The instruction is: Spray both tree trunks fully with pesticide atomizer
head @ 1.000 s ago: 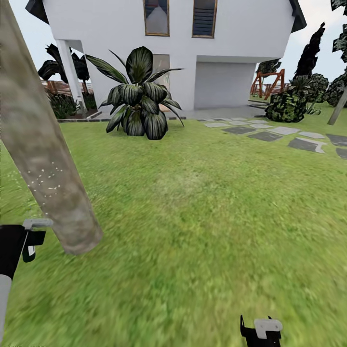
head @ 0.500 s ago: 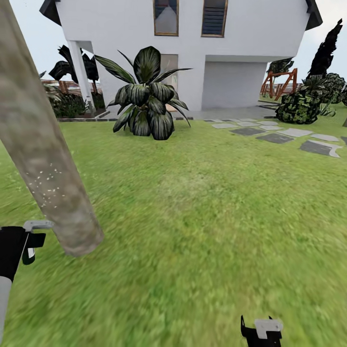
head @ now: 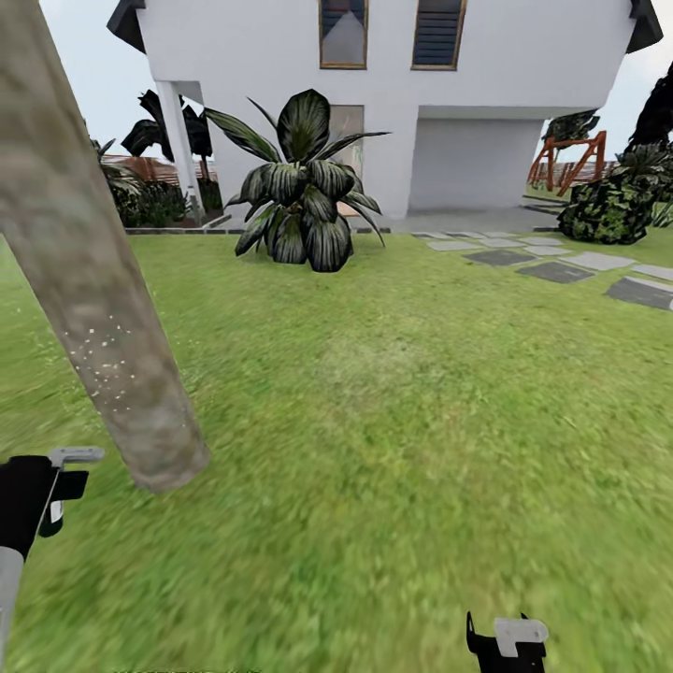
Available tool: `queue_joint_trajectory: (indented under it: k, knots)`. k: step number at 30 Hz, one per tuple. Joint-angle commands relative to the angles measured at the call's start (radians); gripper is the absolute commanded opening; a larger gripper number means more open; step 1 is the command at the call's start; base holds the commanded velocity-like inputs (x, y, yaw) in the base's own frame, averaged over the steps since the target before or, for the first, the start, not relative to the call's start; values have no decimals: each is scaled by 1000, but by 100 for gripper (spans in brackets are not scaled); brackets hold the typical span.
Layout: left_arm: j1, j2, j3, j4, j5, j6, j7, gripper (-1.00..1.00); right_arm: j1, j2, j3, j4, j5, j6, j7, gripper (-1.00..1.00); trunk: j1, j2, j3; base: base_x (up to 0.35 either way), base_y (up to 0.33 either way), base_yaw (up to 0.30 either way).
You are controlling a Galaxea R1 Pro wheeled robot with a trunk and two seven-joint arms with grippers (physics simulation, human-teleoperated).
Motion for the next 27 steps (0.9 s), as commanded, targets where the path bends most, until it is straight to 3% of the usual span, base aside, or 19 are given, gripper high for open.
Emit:
queue_joint_trajectory:
  k: [1, 11, 15, 27]
  knots:
    - [0, -1, -1, 0, 0, -2, 1, -100, 0, 0, 0, 0, 0, 0, 0, 100, 0, 0, 0, 30, -110, 75]
    - [37, -17, 22, 2, 1, -95, 55, -100, 0, 0, 0, 0, 0, 1, 0, 100, 0, 0, 0, 114, -250, 94]
    - [38, -20, 23, 2, 2, -99, 57, -100, 0, 0, 0, 0, 0, 1, 0, 100, 0, 0, 0, 129, -262, 204]
    - [38, -19, 23, 2, -2, -101, 57, -100, 0, -2, 0, 0, 1, 1, 0, 100, 0, 0, 0, 167, -231, 6]
